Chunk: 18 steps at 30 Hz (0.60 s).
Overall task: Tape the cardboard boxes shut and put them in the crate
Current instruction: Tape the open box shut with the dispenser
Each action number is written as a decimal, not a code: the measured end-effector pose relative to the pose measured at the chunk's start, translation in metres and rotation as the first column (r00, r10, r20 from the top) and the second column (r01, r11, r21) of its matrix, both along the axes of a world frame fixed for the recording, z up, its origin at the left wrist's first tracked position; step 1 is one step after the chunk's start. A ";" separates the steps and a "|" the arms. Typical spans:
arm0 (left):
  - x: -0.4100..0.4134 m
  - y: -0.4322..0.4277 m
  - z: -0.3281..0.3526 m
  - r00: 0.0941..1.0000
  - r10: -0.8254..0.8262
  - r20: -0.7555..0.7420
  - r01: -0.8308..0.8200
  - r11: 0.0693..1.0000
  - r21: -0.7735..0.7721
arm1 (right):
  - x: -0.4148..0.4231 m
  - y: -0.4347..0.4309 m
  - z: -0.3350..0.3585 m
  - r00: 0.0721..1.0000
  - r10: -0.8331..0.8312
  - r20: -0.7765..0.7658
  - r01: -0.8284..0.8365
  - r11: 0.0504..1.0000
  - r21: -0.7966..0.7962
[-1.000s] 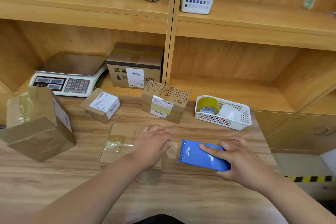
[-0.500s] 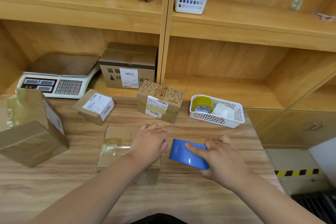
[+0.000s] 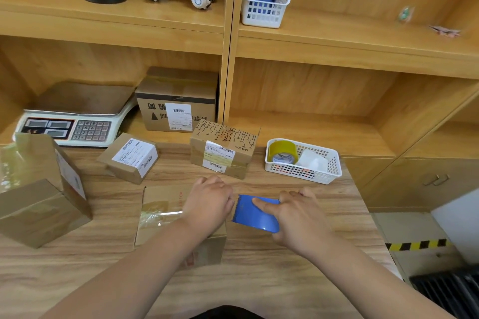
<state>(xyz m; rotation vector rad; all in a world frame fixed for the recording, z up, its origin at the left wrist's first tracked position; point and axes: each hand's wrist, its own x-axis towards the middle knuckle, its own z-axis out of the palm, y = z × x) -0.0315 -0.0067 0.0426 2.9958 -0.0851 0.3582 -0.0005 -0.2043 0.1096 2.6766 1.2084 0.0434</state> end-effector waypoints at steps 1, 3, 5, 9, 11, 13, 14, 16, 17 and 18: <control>0.000 0.000 0.000 1.000 -0.002 0.001 0.002 1.000 0.006 | 0.001 0.001 0.003 1.000 -0.001 -0.029 0.001 1.000 0.022; 0.000 -0.001 0.001 1.000 -0.006 0.005 0.006 1.000 0.016 | 0.000 0.005 0.007 0.998 -0.037 -0.059 0.038 0.999 0.016; 0.000 -0.001 0.002 1.000 -0.006 0.010 0.006 1.000 0.027 | 0.001 0.008 0.006 0.996 -0.066 -0.056 0.065 0.998 -0.013; 0.001 -0.002 0.003 1.000 -0.004 0.020 0.003 0.999 0.035 | 0.001 0.010 0.000 0.996 -0.079 -0.044 0.078 0.997 -0.029; 0.001 -0.002 0.004 1.000 0.008 0.025 -0.009 0.999 0.044 | 0.002 0.012 -0.004 0.995 -0.094 -0.040 0.093 0.996 -0.013; 0.000 0.001 0.005 0.999 0.035 0.035 -0.036 0.999 0.034 | 0.005 0.007 -0.009 0.993 -0.115 -0.022 0.114 0.993 -0.022; -0.001 0.005 0.004 0.998 0.053 0.037 -0.054 0.998 0.014 | 0.008 0.002 -0.012 0.994 -0.110 -0.002 0.110 0.993 -0.035; -0.004 0.016 0.001 0.996 0.084 0.029 -0.082 0.996 -0.045 | 0.017 -0.016 -0.024 0.991 -0.130 0.027 0.131 0.991 -0.019; -0.006 0.022 -0.001 0.995 0.093 0.030 -0.091 0.992 -0.082 | 0.022 -0.025 -0.029 0.989 -0.140 0.040 0.140 0.990 0.004; -0.007 0.027 -0.003 0.995 0.096 0.028 -0.092 0.988 -0.125 | 0.026 -0.032 -0.035 0.987 -0.147 0.070 0.147 0.989 0.001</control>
